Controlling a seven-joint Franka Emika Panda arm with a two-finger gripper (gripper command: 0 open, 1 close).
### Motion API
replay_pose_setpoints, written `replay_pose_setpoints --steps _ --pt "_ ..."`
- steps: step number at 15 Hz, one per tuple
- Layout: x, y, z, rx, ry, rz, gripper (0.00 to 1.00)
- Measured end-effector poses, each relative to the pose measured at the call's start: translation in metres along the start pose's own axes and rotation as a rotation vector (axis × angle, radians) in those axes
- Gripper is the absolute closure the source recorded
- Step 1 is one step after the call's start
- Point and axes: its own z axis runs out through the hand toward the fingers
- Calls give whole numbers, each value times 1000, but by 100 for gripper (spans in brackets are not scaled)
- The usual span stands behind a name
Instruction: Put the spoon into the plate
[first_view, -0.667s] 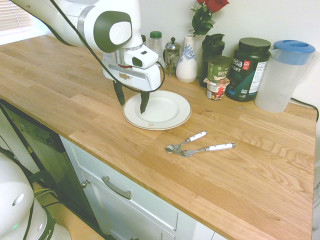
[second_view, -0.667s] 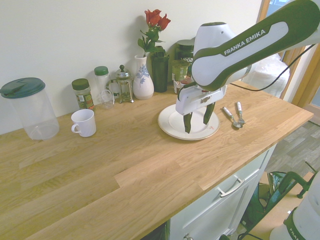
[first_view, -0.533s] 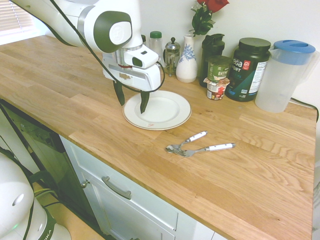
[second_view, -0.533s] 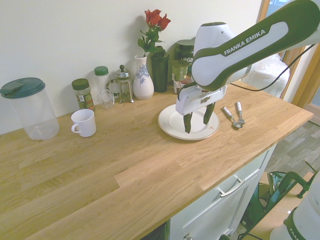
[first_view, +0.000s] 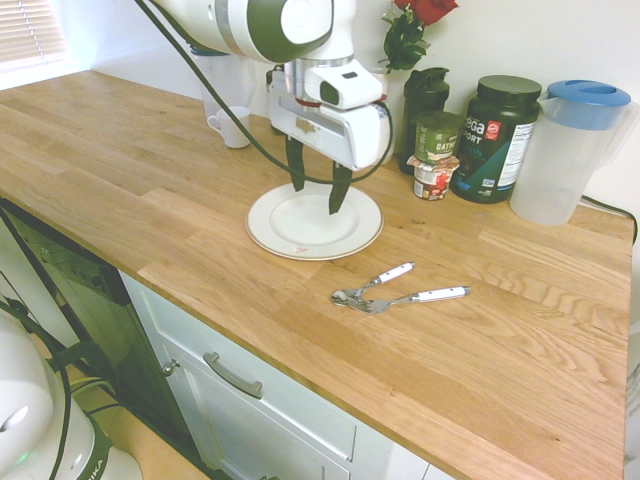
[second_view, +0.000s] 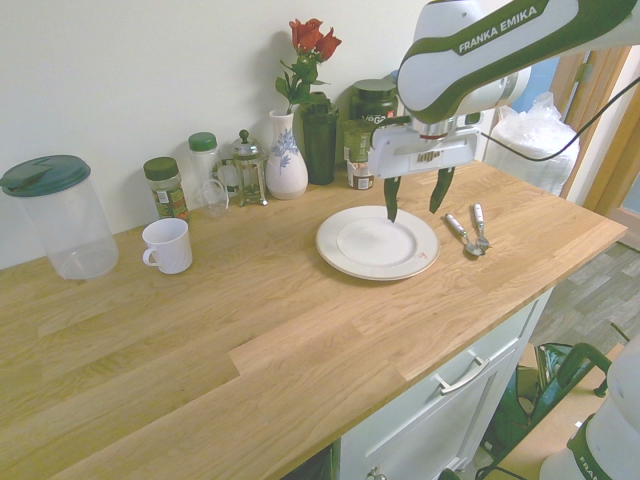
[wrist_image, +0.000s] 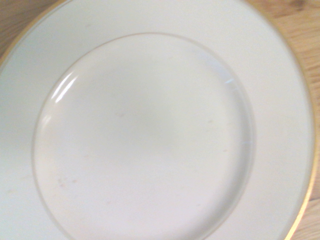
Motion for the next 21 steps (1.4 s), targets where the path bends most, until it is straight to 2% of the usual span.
replay_pose_setpoints --steps 5,11,12,16,21 --pt "56 34 26 -36 -21 63 0" --pt "94 47 65 -49 -25 84 0" --pt "99 47 69 -52 -26 85 100" --pt "109 41 93 -48 -28 82 100" --pt "122 40 97 -39 -31 69 100"
